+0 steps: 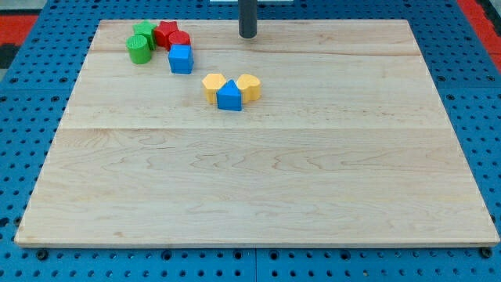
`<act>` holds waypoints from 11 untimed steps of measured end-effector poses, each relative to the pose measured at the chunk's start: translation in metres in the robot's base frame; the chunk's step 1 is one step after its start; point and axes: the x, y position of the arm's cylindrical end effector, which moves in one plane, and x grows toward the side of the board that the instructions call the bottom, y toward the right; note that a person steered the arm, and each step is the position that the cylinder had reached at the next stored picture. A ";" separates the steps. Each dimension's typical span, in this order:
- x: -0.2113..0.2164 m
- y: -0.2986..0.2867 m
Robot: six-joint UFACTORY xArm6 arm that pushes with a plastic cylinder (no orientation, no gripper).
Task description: Push the red blocks to the right
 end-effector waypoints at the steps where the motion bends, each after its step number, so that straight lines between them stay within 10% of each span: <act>1: -0.007 -0.014; 9: -0.033 -0.214; 11: -0.013 -0.183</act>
